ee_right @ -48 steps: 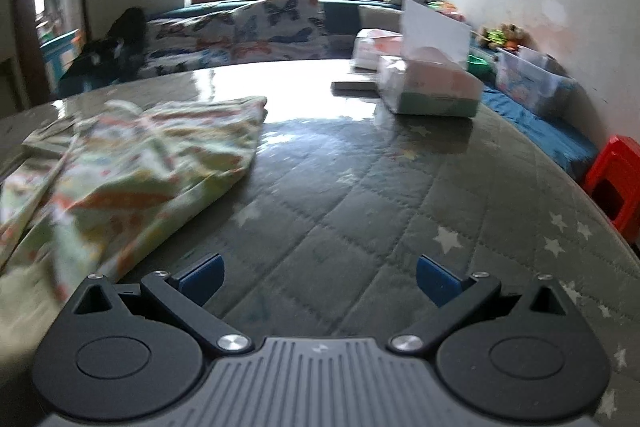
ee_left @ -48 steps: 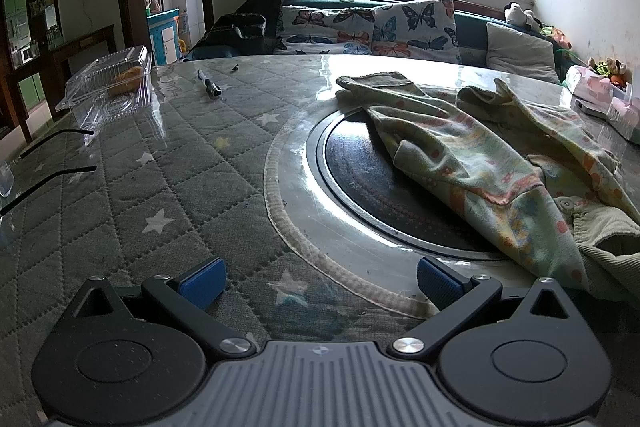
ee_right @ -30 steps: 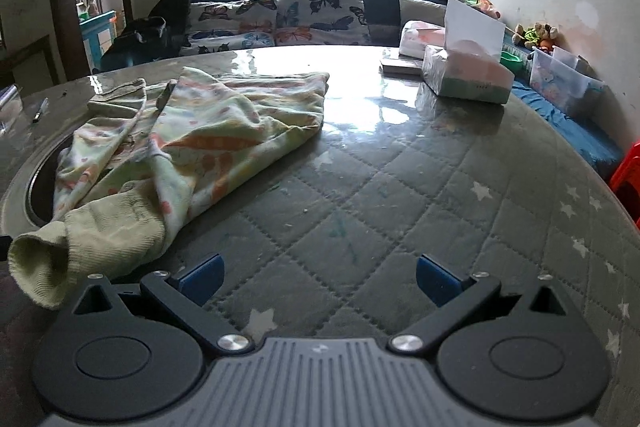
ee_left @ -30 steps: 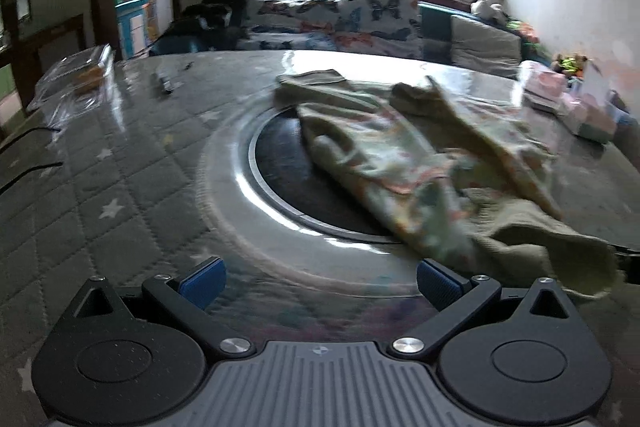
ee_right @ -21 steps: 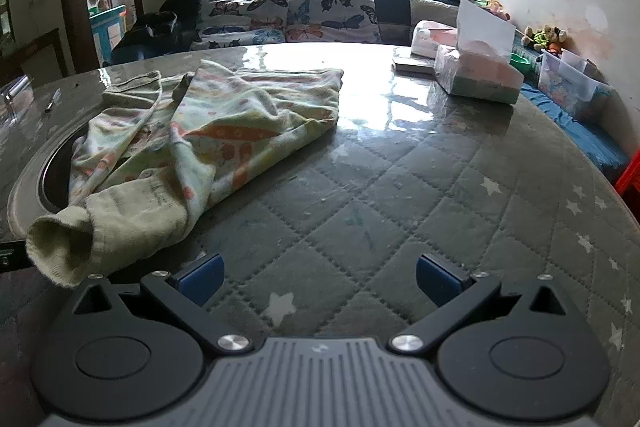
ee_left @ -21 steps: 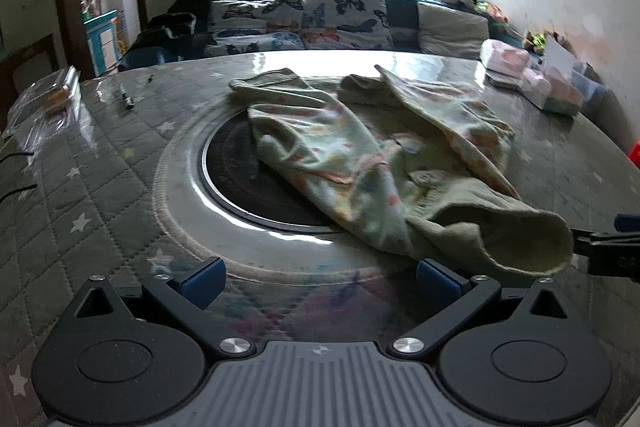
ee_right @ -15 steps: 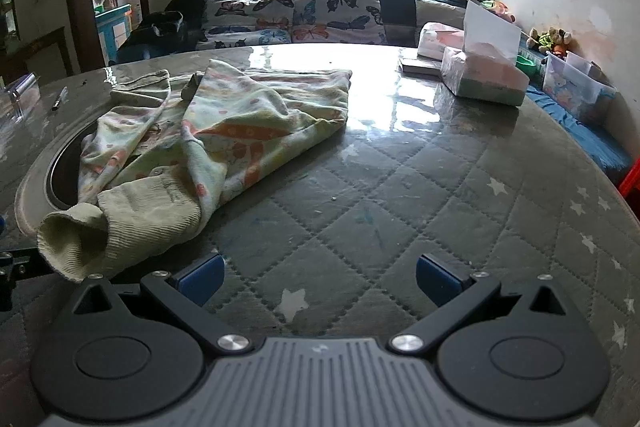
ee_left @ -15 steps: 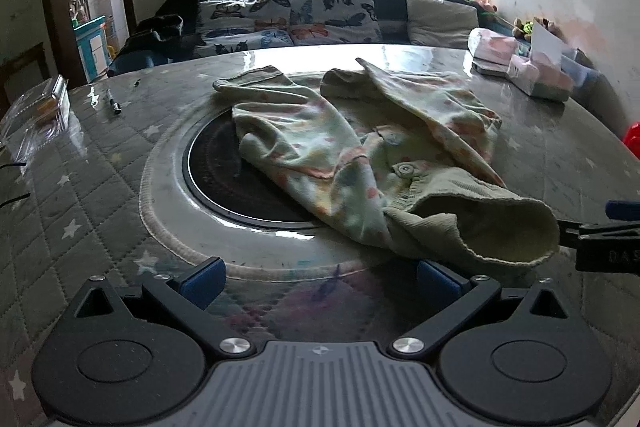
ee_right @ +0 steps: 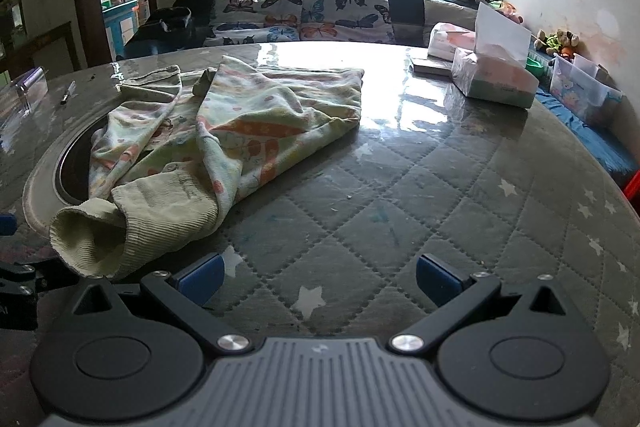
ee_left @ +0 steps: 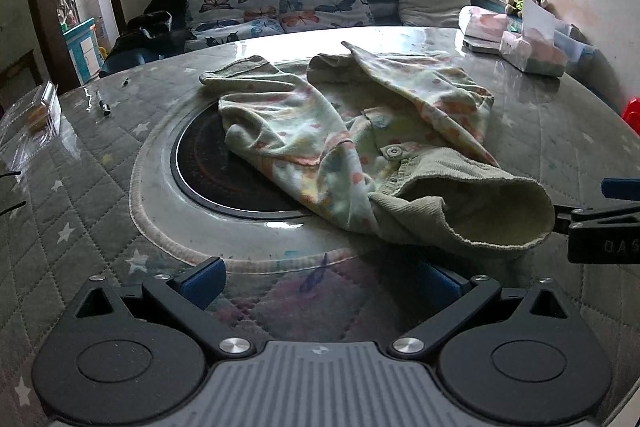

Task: Fold clothes
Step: 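Move both grippers over the crumpled floral shirt toward its hem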

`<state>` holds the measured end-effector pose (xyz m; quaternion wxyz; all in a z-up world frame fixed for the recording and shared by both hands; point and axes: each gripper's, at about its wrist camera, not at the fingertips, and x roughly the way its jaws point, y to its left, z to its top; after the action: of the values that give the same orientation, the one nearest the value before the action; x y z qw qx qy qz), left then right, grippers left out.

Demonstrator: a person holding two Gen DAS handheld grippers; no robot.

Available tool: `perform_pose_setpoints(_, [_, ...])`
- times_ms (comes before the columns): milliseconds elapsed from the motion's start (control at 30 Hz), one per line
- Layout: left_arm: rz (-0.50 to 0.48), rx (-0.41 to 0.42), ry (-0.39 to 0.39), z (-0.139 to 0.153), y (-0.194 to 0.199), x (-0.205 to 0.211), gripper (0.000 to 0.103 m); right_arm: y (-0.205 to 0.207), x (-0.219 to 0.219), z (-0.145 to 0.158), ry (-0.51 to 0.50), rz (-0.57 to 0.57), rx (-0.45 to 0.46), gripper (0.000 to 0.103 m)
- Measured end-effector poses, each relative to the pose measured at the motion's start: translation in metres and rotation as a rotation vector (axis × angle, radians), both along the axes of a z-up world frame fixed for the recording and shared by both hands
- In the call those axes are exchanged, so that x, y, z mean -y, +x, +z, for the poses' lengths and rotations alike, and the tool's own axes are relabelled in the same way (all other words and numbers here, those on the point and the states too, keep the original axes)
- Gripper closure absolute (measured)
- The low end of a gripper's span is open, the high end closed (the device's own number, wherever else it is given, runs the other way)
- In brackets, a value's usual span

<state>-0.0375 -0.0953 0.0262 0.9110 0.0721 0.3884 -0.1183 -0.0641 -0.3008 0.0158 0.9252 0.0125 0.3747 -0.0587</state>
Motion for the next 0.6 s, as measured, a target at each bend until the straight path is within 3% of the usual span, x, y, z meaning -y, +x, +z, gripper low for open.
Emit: perform_pose_setpoints(600, [-0.013,-0.023,0.013,-0.0006,0.0059,0.0036,0.000,0.0048,-0.0039,-0.0018,-0.001,0.014,-0.014,0.000])
